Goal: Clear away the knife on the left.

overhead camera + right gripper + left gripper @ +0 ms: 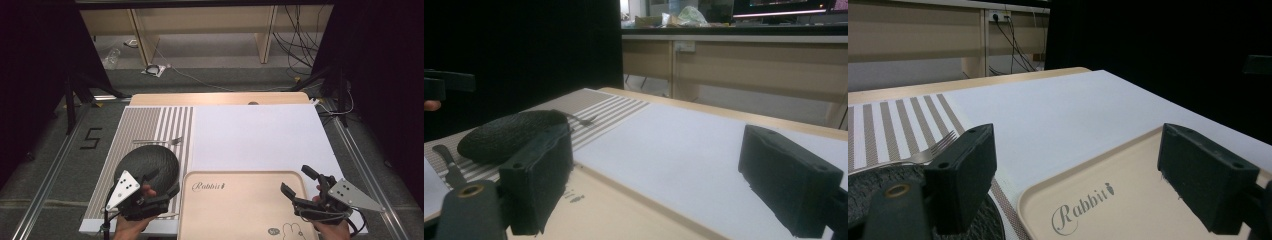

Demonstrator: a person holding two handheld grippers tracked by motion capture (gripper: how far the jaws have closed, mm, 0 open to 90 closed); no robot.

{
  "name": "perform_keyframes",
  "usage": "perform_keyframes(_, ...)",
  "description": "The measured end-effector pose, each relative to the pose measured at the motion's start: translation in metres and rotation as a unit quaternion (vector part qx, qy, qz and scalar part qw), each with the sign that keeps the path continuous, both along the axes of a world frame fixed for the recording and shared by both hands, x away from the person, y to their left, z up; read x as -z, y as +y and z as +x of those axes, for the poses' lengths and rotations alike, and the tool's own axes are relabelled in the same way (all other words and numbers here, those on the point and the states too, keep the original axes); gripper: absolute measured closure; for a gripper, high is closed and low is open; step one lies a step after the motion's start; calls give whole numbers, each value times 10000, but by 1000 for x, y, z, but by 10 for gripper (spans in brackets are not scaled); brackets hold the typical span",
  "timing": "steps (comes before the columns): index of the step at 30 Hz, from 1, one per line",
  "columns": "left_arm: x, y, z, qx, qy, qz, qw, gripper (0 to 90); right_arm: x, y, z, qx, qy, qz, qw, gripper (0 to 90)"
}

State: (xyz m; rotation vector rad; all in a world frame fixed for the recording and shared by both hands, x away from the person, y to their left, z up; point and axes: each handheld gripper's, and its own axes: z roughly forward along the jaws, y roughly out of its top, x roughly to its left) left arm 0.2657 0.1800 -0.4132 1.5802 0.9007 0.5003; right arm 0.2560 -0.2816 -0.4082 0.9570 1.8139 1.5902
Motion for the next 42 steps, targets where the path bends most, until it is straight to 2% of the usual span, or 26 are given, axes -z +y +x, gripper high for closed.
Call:
perform_keyframes(11,-3,0,0,13,46,63,10000,157,0,0,0,-13,-27,-17,10000,151)
perform_keyframes(14,-5,2,2,75,81,141,9998,158,0,0,0,-12,-25,-17,10000,151)
perform_keyframes(19,-12,7,5,193,241,433,9986,160,0,1,0,-13,-13,-12,10000,152)
perform_keyframes(23,-13,11,6,233,374,480,9979,163,0,0,0,-3,-2,-4,10000,152)
perform_keyframes(24,-14,13,6,266,447,587,9969,164,0,1,0,-10,-10,-3,10000,152)
perform_keyframes(25,-14,13,6,266,447,587,9969,166,0,1,0,-12,-12,-7,10000,152)
perform_keyframes(27,-14,16,5,288,519,855,9946,167,0,1,0,-12,-31,-24,10000,152)
perform_keyframes(32,-16,24,3,310,591,851,9941,172,0,1,0,-14,-2,-28,10000,152)
perform_keyframes(36,-16,32,3,326,723,910,9927,177,0,1,0,-6,-7,-45,10000,152)
perform_keyframes(37,-16,35,3,339,781,981,9915,177,0,1,0,-9,-11,-40,10000,152)
perform_keyframes(39,-16,35,3,346,801,996,9912,179,0,1,0,-14,-6,-26,10000,151)
perform_keyframes(42,-15,38,3,405,906,1169,9882,179,0,1,0,-13,-13,-11,10000,152)
